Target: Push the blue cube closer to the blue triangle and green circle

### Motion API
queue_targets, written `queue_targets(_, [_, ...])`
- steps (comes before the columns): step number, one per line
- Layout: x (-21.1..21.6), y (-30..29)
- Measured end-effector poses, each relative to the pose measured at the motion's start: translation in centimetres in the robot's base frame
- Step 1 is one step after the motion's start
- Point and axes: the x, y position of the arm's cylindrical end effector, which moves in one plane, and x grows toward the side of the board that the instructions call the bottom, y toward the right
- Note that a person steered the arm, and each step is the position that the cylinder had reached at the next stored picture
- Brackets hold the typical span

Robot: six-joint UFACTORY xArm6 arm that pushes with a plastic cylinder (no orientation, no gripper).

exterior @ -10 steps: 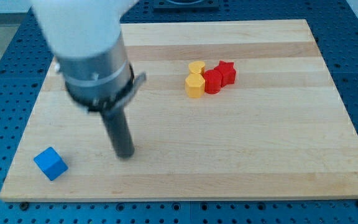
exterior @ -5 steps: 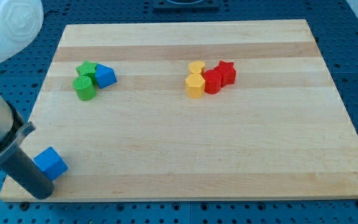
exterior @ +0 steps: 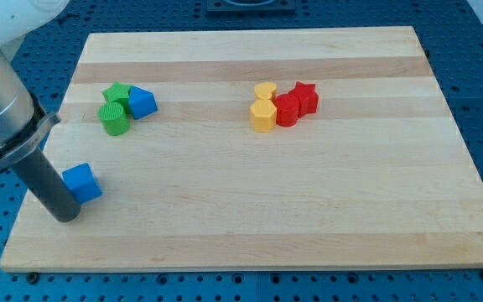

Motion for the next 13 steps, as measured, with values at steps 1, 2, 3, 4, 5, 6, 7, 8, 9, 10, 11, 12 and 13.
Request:
queue_targets(1, [-1.3, 0.0])
queue_targets(2, [-3.9, 0.0])
queue_targets(3, [-6.3, 0.0])
queue_targets(4, [-6.7, 1.5])
queue_targets(5, [-6.8, 3.6])
queue_targets(6, [-7.7, 3.6])
queue_targets(7, [-8.5, 3.7])
queue_targets(8, [-8.5, 4.8])
queue_targets(9, [-8.5, 5.6])
queue_targets(10, [-8.5, 6.0])
queue_targets(11, [-8.5, 6.5])
queue_targets(12, [-8.5, 7.3])
queue_targets(13, [-8.9, 8.0])
